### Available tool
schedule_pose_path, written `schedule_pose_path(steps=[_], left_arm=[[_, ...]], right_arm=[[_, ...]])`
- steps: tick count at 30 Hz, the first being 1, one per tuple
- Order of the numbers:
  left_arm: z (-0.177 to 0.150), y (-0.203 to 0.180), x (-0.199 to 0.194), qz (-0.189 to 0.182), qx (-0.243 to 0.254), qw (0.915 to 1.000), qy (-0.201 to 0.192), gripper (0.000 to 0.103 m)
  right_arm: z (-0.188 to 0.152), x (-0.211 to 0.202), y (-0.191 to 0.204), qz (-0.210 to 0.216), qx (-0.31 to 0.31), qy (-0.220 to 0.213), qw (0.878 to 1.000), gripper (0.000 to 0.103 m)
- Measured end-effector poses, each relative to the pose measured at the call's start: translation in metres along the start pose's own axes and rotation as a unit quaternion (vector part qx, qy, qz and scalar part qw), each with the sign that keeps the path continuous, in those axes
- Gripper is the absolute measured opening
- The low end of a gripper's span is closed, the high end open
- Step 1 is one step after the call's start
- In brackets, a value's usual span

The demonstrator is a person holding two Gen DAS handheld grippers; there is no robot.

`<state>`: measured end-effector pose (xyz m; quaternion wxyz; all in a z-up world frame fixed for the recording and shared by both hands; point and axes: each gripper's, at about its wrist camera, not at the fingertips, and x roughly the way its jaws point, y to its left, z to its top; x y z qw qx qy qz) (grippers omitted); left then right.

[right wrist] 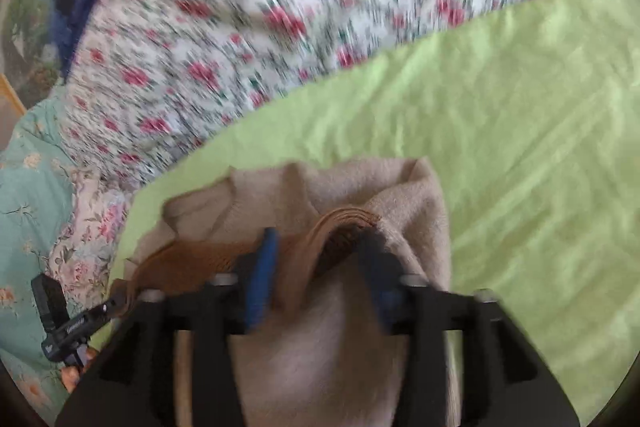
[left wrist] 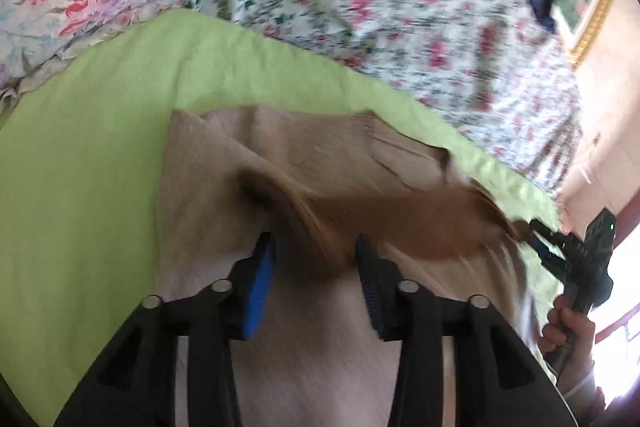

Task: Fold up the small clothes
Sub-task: 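Lift the hem with both grippers and fold it toward the collar, then lay the hem down, open both grippers and withdraw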

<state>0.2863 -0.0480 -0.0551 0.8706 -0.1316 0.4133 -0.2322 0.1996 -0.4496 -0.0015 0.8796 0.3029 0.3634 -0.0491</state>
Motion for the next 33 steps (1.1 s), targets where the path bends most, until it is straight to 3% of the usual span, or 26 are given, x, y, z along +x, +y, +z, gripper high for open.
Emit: schedule_pose_path(steps=[3, 5, 7, 9, 11, 13, 17, 20, 27, 33], left_arm=[[-0.025, -0.027, -0.013, -0.037, 0.020, 0.9991, 0.008, 0.045], [-0.040, -0.050, -0.008, -0.058, 0.046, 0.9968, 0.029, 0.045], [-0.046, -0.062, -0.001, -0.055, 0.069, 0.9952, 0.041, 0.045], [-0.046, -0.064, 0.010, -0.028, 0.088, 0.9948, 0.044, 0.045], [-0.036, -0.050, 0.018, -0.014, 0.075, 0.9959, 0.048, 0.045], [-0.022, -0.030, 0.018, 0.015, 0.064, 0.9971, 0.037, 0.044], [0.004, 0.004, 0.014, 0.073, 0.048, 0.9960, 0.017, 0.042], [0.007, 0.021, 0.001, 0.091, 0.024, 0.9955, 0.009, 0.041], [-0.040, 0.008, -0.061, 0.036, -0.024, 0.9990, -0.011, 0.052], [-0.095, -0.015, -0.089, 0.002, -0.041, 0.9991, 0.013, 0.056]], right_arm=[[-0.017, -0.025, 0.023, 0.028, -0.028, -0.013, 0.999, 0.060], [-0.039, -0.024, 0.048, 0.068, -0.070, 0.031, 0.995, 0.060], [-0.057, -0.014, 0.069, 0.092, -0.115, 0.078, 0.986, 0.060], [-0.071, 0.001, 0.081, 0.087, -0.152, 0.113, 0.978, 0.060], [-0.073, 0.018, 0.077, 0.043, -0.167, 0.128, 0.977, 0.060], [-0.064, 0.029, 0.058, 0.006, -0.146, 0.131, 0.980, 0.060], [-0.034, 0.030, 0.010, -0.058, -0.072, 0.081, 0.992, 0.059], [-0.023, 0.013, -0.012, -0.054, -0.011, 0.054, 0.997, 0.059], [-0.053, -0.037, 0.000, -0.022, 0.008, 0.035, 0.999, 0.059], [-0.102, -0.067, 0.024, 0.011, -0.004, 0.047, 0.999, 0.061]])
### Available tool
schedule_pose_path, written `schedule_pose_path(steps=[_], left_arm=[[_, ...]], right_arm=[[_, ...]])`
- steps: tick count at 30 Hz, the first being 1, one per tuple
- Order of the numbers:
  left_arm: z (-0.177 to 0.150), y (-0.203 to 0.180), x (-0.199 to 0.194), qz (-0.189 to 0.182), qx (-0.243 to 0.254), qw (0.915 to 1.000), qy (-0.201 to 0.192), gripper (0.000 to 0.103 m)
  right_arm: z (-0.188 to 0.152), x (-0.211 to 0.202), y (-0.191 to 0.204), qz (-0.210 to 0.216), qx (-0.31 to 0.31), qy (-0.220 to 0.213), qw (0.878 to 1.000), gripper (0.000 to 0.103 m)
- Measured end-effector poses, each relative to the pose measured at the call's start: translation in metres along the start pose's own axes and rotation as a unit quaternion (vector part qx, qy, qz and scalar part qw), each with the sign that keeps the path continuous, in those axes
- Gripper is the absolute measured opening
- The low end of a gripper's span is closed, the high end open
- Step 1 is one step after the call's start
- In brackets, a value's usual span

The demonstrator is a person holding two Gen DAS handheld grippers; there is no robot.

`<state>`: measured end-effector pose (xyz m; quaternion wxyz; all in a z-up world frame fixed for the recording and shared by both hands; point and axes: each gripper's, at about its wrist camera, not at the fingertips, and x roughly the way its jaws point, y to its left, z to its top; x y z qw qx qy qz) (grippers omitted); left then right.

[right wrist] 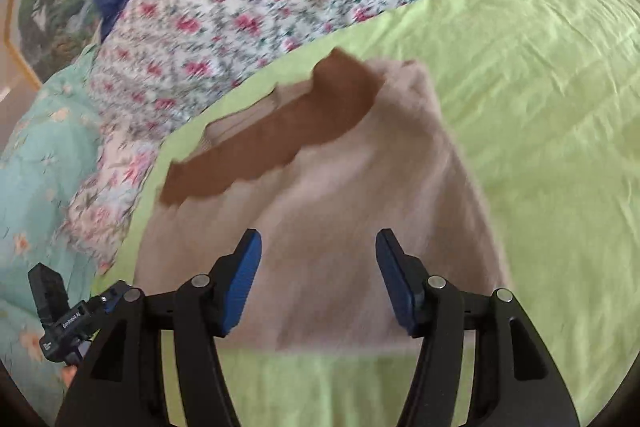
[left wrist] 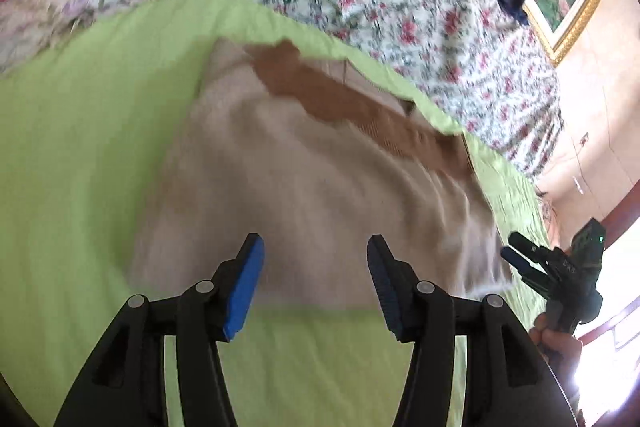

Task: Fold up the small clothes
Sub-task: 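Lay the hem down, open both grippers and withdraw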

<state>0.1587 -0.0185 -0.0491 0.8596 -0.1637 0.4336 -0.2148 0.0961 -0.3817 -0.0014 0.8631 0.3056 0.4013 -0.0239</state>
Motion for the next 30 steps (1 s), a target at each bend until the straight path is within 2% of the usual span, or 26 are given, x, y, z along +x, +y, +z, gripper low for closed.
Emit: schedule_pose_path(steps=[3, 5, 10, 14, 20, 23, 30], left_arm=[[-0.026, -0.002, -0.009, -0.004, -0.010, 0.9999, 0.012, 0.062], [-0.042, -0.001, -0.013, -0.010, -0.019, 0.9996, 0.020, 0.063], [-0.060, 0.002, -0.015, -0.011, -0.035, 0.9987, 0.036, 0.063], [-0.068, 0.000, -0.016, -0.007, -0.038, 0.9987, 0.032, 0.070], [-0.060, 0.012, -0.004, -0.023, -0.081, 0.9961, 0.026, 0.074], [-0.048, 0.019, 0.008, -0.035, -0.108, 0.9934, 0.017, 0.081], [-0.013, 0.035, 0.030, -0.025, -0.147, 0.9888, -0.014, 0.081]], right_arm=[[-0.021, -0.008, 0.008, 0.010, -0.004, 0.011, 1.000, 0.063], [-0.034, -0.013, 0.011, 0.014, -0.003, 0.020, 1.000, 0.064], [-0.058, -0.020, 0.014, 0.013, -0.006, 0.034, 0.999, 0.064], [-0.073, -0.026, 0.014, 0.011, -0.004, 0.043, 0.999, 0.065], [-0.081, -0.030, 0.015, 0.010, -0.009, 0.050, 0.999, 0.066], [-0.081, -0.031, 0.015, 0.013, -0.009, 0.049, 0.999, 0.066], [-0.073, -0.030, 0.016, 0.020, -0.011, 0.047, 0.999, 0.066]])
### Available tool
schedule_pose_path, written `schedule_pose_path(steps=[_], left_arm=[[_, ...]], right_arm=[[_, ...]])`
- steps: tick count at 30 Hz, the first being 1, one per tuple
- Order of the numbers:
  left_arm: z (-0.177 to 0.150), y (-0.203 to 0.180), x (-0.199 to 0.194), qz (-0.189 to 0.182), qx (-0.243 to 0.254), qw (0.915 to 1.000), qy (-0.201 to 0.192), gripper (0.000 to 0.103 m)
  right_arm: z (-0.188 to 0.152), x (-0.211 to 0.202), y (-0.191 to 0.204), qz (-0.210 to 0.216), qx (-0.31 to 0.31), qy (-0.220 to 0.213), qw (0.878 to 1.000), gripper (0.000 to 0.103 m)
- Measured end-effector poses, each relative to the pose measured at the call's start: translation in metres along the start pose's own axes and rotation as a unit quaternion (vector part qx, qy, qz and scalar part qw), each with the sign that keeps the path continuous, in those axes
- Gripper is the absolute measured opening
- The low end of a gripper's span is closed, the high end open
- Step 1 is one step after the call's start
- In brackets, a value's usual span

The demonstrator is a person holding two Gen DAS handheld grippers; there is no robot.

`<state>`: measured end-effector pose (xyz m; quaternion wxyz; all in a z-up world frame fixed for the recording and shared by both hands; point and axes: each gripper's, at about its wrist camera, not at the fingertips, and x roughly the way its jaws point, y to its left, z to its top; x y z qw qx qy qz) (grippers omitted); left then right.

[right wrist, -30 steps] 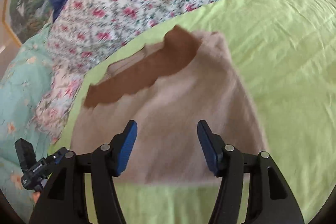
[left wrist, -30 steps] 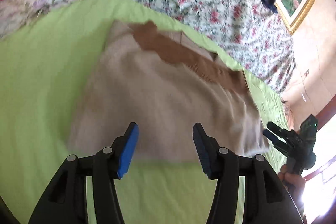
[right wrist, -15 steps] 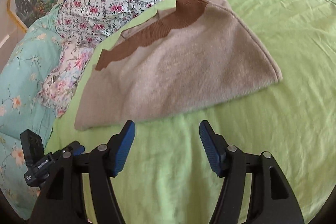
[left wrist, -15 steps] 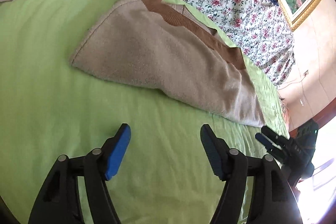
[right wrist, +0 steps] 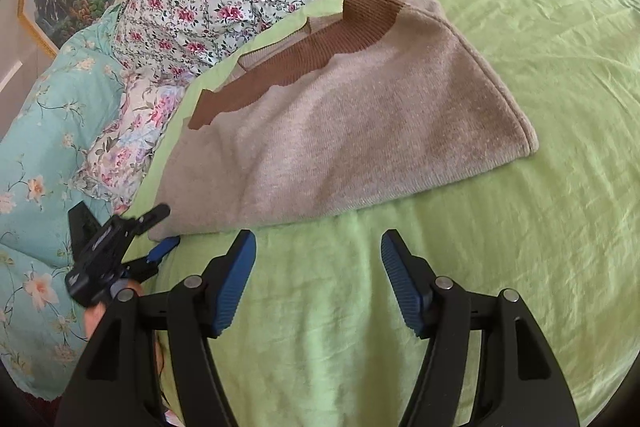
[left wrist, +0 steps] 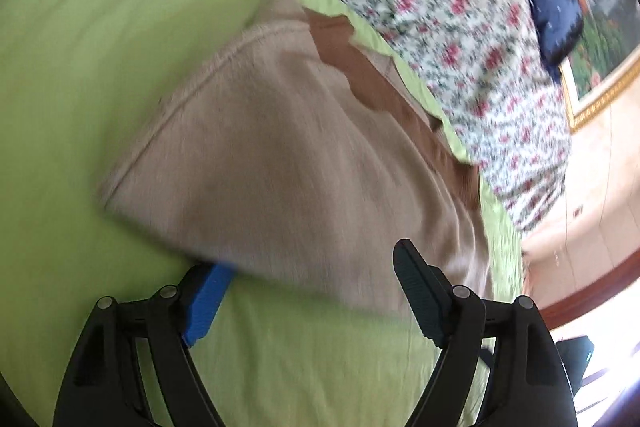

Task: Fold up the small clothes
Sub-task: 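Lay the hem down, open both grippers and withdraw, then grasp the folded sweater edge with both grippers side by side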

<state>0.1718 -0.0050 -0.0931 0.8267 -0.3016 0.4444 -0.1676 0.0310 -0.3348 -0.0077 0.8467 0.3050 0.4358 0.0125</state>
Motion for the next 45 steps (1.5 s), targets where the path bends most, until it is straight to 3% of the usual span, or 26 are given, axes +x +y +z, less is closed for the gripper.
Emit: schedule_pose_path(steps=[8, 11, 13, 16, 22, 28, 30, 32, 38, 39, 40, 41, 43, 45], left_arm=[[0.036, 0.003, 0.010, 0.029, -0.014, 0.9985, -0.044, 0.076], [0.045, -0.005, 0.008, 0.038, 0.016, 0.9975, -0.057, 0.057], [0.050, -0.014, 0.001, 0.039, 0.044, 0.9959, -0.068, 0.034], [0.051, -0.042, -0.009, 0.032, 0.099, 0.9909, -0.085, 0.013], [0.033, -0.112, -0.003, 0.004, 0.221, 0.9722, -0.077, 0.008], [-0.001, -0.153, 0.031, -0.019, 0.289, 0.9565, -0.031, 0.008], [-0.012, -0.158, 0.042, -0.016, 0.305, 0.9520, -0.013, 0.008], [-0.017, -0.160, 0.051, -0.013, 0.314, 0.9494, -0.004, 0.008], [-0.021, -0.155, 0.058, -0.016, 0.317, 0.9482, 0.011, 0.008], [-0.021, -0.155, 0.059, -0.014, 0.318, 0.9479, 0.012, 0.008], [-0.021, -0.154, 0.059, -0.013, 0.319, 0.9477, 0.012, 0.008], [-0.022, -0.154, 0.059, -0.010, 0.321, 0.9471, 0.011, 0.008], [-0.024, -0.155, 0.057, -0.004, 0.324, 0.9460, 0.008, 0.008], [-0.023, -0.159, 0.055, -0.006, 0.323, 0.9462, 0.006, 0.008]], right_arm=[[0.008, 0.004, 0.002, 0.006, -0.001, -0.002, 1.000, 0.066], [0.020, 0.007, 0.004, 0.014, -0.007, -0.001, 1.000, 0.066], [0.030, 0.008, 0.004, 0.028, -0.012, -0.004, 1.000, 0.066], [0.049, 0.009, 0.000, 0.051, -0.013, -0.007, 0.999, 0.066], [0.093, 0.026, -0.011, 0.070, 0.000, 0.015, 0.997, 0.067], [0.140, 0.063, 0.010, 0.153, -0.002, 0.058, 0.987, 0.067], [0.151, 0.083, 0.019, 0.184, -0.005, 0.084, 0.979, 0.067], [0.162, 0.110, 0.031, 0.201, -0.009, 0.111, 0.973, 0.077], [0.179, 0.174, 0.060, 0.206, -0.018, 0.144, 0.968, 0.076], [0.183, 0.184, 0.065, 0.207, -0.019, 0.143, 0.968, 0.074], [0.186, 0.192, 0.069, 0.209, -0.019, 0.142, 0.967, 0.064], [0.189, 0.200, 0.074, 0.211, -0.019, 0.145, 0.967, 0.047], [0.194, 0.211, 0.078, 0.201, -0.024, 0.148, 0.968, 0.025], [0.197, 0.210, 0.083, 0.198, -0.029, 0.141, 0.970, 0.019]])
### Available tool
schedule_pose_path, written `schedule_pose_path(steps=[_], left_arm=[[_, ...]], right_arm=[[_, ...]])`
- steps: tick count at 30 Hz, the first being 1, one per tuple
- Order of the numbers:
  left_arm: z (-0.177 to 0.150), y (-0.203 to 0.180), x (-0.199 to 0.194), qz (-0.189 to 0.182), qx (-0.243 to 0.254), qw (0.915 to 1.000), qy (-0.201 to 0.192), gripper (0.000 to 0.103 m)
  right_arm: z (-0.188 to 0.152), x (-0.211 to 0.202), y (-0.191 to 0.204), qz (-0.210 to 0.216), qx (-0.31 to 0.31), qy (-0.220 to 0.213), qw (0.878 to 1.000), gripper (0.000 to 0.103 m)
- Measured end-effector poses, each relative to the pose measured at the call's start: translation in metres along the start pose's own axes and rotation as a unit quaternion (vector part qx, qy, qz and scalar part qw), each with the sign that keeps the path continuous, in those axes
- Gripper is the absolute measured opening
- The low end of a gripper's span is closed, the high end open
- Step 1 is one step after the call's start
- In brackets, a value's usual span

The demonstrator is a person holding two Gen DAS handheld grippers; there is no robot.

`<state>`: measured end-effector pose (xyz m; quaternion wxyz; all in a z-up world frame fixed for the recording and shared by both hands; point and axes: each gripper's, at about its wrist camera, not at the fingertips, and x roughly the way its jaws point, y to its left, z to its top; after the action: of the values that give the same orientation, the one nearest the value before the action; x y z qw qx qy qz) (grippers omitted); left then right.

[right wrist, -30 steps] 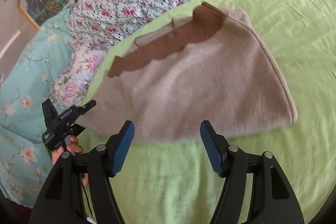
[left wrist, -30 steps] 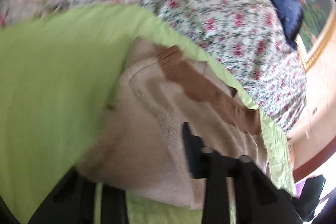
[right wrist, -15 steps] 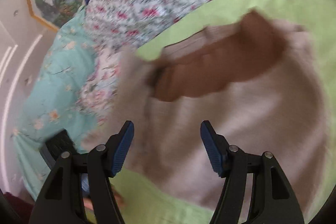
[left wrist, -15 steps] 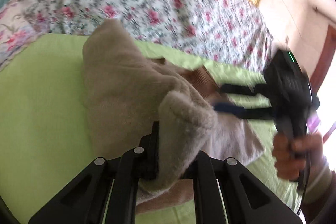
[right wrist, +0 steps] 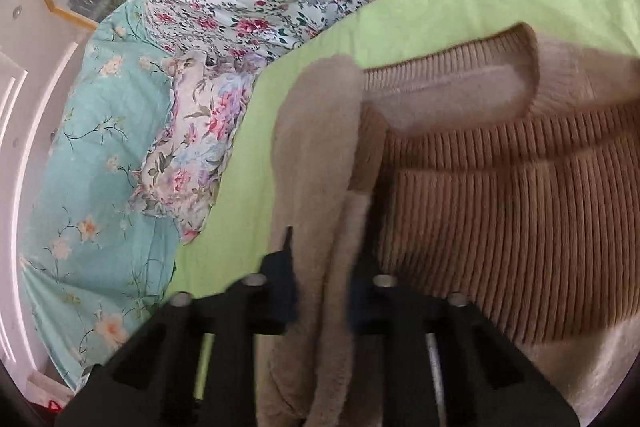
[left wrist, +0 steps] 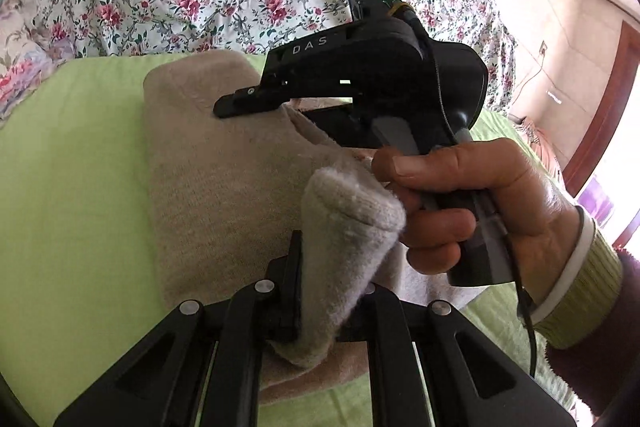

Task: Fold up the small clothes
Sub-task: 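Grasp the folded sweater edge with both grippers side by side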

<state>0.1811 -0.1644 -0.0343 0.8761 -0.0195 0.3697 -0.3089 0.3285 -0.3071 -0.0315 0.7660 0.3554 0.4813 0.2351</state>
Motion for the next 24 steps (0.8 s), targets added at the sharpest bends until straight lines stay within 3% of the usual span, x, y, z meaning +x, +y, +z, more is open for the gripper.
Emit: schedule_pose_path(steps=[7, 13, 17, 24], left_arm=[[0.015, -0.049, -0.013, -0.058, 0.018, 0.9979, -0.021, 0.008], [0.016, -0.104, 0.028, -0.114, 0.023, 0.9931, 0.012, 0.008], [0.000, -0.130, 0.068, -0.117, 0.032, 0.9909, 0.059, 0.008], [-0.005, -0.145, 0.086, -0.134, 0.033, 0.9877, 0.074, 0.008]], right_arm=[[-0.006, -0.087, 0.016, -0.010, -0.047, -0.067, 0.997, 0.017], [-0.024, -0.158, -0.013, -0.076, -0.049, -0.100, 0.991, 0.017], [-0.040, -0.174, -0.059, -0.104, -0.011, -0.102, 0.989, 0.017], [-0.047, -0.189, -0.091, -0.138, -0.005, -0.108, 0.985, 0.017]])
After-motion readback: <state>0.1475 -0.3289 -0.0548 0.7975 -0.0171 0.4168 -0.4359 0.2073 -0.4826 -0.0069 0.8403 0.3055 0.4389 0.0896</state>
